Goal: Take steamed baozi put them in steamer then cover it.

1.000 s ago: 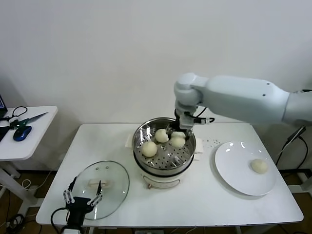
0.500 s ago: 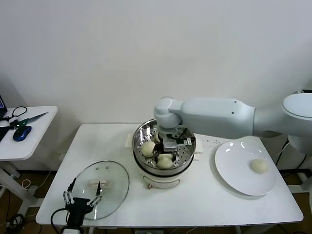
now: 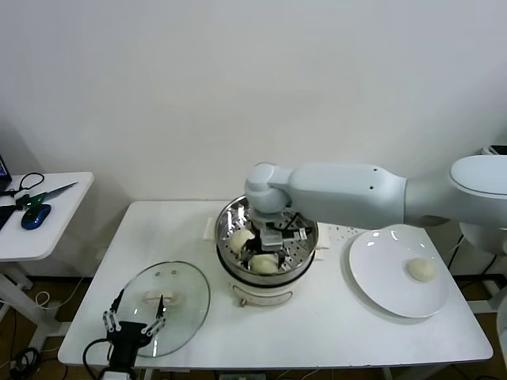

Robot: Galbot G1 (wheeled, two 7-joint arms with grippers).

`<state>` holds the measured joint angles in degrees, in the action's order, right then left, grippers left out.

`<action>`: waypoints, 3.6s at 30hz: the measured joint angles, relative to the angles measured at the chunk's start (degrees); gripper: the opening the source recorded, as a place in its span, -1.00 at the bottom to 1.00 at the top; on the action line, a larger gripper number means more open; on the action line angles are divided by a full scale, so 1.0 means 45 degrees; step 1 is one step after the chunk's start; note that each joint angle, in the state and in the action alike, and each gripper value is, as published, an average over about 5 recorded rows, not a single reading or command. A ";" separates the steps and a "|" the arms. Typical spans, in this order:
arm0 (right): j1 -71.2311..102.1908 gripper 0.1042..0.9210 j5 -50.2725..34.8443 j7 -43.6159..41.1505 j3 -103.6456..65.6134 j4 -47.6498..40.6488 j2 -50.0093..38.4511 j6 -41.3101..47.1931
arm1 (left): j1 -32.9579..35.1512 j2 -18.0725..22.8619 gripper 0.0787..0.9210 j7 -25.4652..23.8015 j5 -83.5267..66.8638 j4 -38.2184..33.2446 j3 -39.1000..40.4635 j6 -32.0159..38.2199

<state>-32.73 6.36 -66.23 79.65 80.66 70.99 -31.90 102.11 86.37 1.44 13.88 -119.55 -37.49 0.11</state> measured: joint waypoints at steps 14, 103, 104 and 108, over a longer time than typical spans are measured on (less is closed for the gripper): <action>-0.1436 0.76 -0.1444 0.0689 0.0289 -0.1082 -0.1967 0.1038 | -0.0086 -0.0097 0.77 -0.0002 0.0066 -0.0166 0.0071 -0.0021; 0.5970 0.43 -0.0279 0.0350 -0.6354 -0.8204 -0.7181 0.5504 | 0.0209 0.0016 0.77 -0.0172 0.0518 -0.0332 0.0154 -0.0192; 0.5702 0.43 -0.0525 0.0348 -0.6105 -0.8033 -0.7190 0.5607 | 0.0211 0.0009 0.77 -0.0183 0.0517 -0.0356 0.0182 -0.0183; 0.4339 0.43 -0.1837 0.0400 -0.4798 -0.7270 -0.7106 0.6182 | 0.0196 -0.0053 0.77 -0.0202 0.0493 -0.0423 0.0293 -0.0128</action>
<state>-13.20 -1.91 -64.43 58.06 47.95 39.01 -4.08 103.00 86.14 0.53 16.10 -121.45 -36.18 -0.46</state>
